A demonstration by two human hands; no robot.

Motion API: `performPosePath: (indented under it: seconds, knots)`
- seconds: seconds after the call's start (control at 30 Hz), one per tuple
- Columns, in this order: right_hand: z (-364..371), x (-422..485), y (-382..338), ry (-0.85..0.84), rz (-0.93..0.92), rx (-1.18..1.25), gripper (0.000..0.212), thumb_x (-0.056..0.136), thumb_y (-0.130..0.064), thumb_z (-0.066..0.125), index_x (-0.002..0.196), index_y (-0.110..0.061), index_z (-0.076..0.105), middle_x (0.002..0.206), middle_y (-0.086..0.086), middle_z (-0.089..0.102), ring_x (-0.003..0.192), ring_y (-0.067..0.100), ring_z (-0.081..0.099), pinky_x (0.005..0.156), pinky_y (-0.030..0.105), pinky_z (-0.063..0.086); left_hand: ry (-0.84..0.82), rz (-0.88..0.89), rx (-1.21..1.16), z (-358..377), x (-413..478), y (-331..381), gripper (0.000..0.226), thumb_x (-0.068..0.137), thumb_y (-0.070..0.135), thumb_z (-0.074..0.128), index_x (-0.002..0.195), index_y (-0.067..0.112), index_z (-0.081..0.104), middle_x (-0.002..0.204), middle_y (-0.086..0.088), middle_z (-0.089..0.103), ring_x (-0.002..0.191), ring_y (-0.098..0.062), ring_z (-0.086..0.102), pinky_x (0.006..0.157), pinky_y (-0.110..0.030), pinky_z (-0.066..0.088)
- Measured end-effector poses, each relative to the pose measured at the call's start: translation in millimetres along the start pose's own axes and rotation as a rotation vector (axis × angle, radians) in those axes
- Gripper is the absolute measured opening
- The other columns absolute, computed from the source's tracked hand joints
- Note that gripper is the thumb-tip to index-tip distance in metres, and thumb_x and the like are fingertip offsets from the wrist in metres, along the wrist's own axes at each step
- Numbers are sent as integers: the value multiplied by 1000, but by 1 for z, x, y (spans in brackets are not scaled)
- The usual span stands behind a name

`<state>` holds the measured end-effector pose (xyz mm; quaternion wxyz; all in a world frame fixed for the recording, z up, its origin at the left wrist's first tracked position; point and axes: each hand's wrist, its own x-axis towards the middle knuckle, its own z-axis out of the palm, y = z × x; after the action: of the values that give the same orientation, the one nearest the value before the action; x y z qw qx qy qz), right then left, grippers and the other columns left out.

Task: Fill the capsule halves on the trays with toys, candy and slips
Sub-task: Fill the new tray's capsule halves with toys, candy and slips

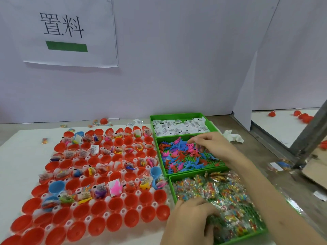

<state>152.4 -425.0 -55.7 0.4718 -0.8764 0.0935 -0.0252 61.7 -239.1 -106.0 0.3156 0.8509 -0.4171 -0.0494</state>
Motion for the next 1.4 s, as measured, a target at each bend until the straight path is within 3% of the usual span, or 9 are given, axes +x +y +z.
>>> performPosePath:
  seconds: [0.13, 0.33, 0.4, 0.57, 0.83, 1.0, 1.07, 1.2, 1.4]
  knots:
    - [-6, 34, 0, 150, -35, -158, 13, 96, -20, 64, 96, -22, 77, 92, -5, 71, 73, 5, 60, 60, 18, 43, 12, -32, -2, -2, -1, 1, 37, 94, 13, 56, 125, 30, 66, 125, 9, 61, 117, -10, 53, 101, -17, 30]
    - [-7, 93, 9, 223, 47, -565, 16, 92, -21, 64, 101, -15, 76, 115, 5, 71, 104, 23, 63, 87, 33, 49, -33, -59, -4, -4, -2, 2, 38, 97, 13, 49, 130, 26, 63, 128, 1, 58, 119, -23, 53, 101, -29, 41]
    - [-5, 103, 14, 207, 102, -634, 16, 89, -18, 66, 98, -11, 78, 116, 6, 72, 107, 26, 64, 83, 32, 48, -6, -66, 19, -3, -3, 3, 36, 100, 15, 44, 132, 23, 60, 127, -4, 57, 120, -25, 50, 94, -31, 42]
    - [-3, 114, 14, 210, 101, -595, 17, 86, -4, 64, 87, -8, 80, 104, 8, 76, 96, 26, 70, 83, 42, 59, 37, -106, 51, -2, -5, 8, 33, 102, 10, 39, 130, 15, 55, 125, -9, 52, 119, -26, 48, 86, -37, 42]
    - [-12, 112, 22, 281, 51, -401, 16, 89, -6, 67, 92, -13, 81, 113, 6, 74, 112, 21, 64, 86, 27, 49, 84, -68, -164, -10, -5, 1, 34, 96, 8, 51, 125, 17, 67, 121, -6, 61, 112, -20, 58, 90, -25, 43]
    - [-20, 110, 22, 319, -4, -391, 17, 95, -13, 63, 97, -16, 80, 116, 7, 72, 90, 19, 62, 74, 27, 45, 179, -13, -214, -9, -5, 0, 36, 90, -6, 54, 112, 14, 74, 115, -3, 69, 106, -16, 63, 91, -25, 47]
    - [-21, 109, 22, 287, -9, -421, 18, 97, -16, 61, 103, -14, 78, 121, 8, 70, 97, 21, 62, 78, 26, 43, 213, 0, -218, -9, -6, 0, 36, 88, -6, 57, 109, 15, 76, 113, 1, 70, 106, -12, 63, 92, -22, 47]
    - [-16, 109, 19, 171, 48, -549, 18, 91, -9, 66, 105, -9, 78, 126, 8, 69, 115, 23, 63, 86, 27, 46, 294, 29, -231, -11, -8, 1, 37, 81, -8, 60, 100, 18, 78, 103, 5, 69, 96, -4, 62, 81, -13, 46]
    - [-13, 115, 15, 184, 88, -484, 30, 89, 4, 56, 108, -8, 77, 131, 9, 66, 102, 22, 64, 79, 25, 46, 341, -35, -357, -15, -10, 5, 39, 81, -10, 62, 89, 25, 78, 88, 16, 59, 85, 2, 57, 67, -24, 54]
